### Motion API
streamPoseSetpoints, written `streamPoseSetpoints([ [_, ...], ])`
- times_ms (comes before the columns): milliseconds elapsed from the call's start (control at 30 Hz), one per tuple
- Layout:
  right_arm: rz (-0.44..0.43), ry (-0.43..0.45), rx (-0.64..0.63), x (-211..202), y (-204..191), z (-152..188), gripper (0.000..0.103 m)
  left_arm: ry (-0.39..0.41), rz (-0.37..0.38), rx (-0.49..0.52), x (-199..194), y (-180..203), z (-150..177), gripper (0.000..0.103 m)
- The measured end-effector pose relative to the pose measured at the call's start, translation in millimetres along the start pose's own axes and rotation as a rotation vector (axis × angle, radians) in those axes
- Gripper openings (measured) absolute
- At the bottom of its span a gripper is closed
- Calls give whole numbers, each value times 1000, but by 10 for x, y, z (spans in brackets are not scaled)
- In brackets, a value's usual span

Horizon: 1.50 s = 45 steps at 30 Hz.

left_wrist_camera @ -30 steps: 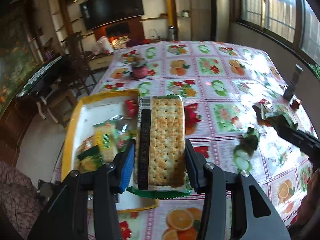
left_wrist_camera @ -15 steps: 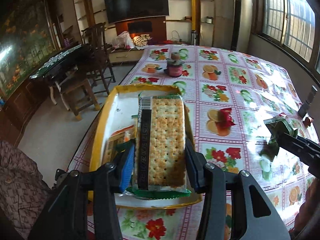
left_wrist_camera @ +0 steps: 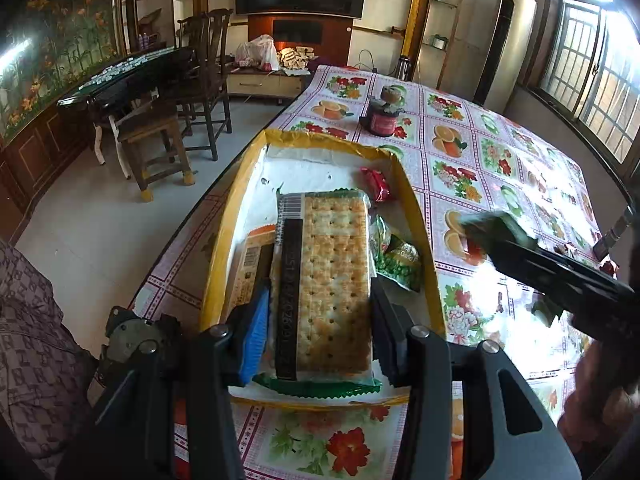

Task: Organize snacks
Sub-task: 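Carry the cracker pack and green foil bag over the tray and release both, then withdraw both tools from the tray toward the remaining snacks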

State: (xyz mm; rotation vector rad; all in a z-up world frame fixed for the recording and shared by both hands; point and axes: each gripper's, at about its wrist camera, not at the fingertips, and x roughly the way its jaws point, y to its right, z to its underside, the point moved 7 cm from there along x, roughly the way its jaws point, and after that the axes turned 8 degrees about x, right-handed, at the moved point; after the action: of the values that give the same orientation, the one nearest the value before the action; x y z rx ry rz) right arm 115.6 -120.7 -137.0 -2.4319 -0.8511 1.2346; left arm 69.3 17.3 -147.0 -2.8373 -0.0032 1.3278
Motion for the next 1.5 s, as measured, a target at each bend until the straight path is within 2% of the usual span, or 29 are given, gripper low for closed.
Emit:
streamPoseSetpoints([
  [300, -2, -74, -31, 583, -118, -128, 39, -37, -1, -8, 207, -31, 52, 48],
  [433, -9, -114, -54, 733, -162, -117, 43, -57, -25, -10, 271, -51, 73, 49],
  [500, -4, -110, -54, 718, -152, -123, 45, -60, -42, -13, 266, -78, 81, 58],
  [567, -17, -106, -38, 674, -133, -134, 49, -39, -68, -5, 206, -100, 65, 78],
  [633, -26, -104, -21, 632, -103, -143, 52, -5, -91, -2, 105, -118, 33, 86],
  [733, -41, -94, 8, 537, -52, -147, 52, 20, -107, -11, -6, -156, -5, 91],
  [1000, -51, -45, 73, 111, 133, -44, 52, 65, -140, -8, -227, -110, -78, 92],
  [1500, 35, 85, 174, -754, 656, 175, 53, 118, -173, 39, -489, 141, -141, 96],
])
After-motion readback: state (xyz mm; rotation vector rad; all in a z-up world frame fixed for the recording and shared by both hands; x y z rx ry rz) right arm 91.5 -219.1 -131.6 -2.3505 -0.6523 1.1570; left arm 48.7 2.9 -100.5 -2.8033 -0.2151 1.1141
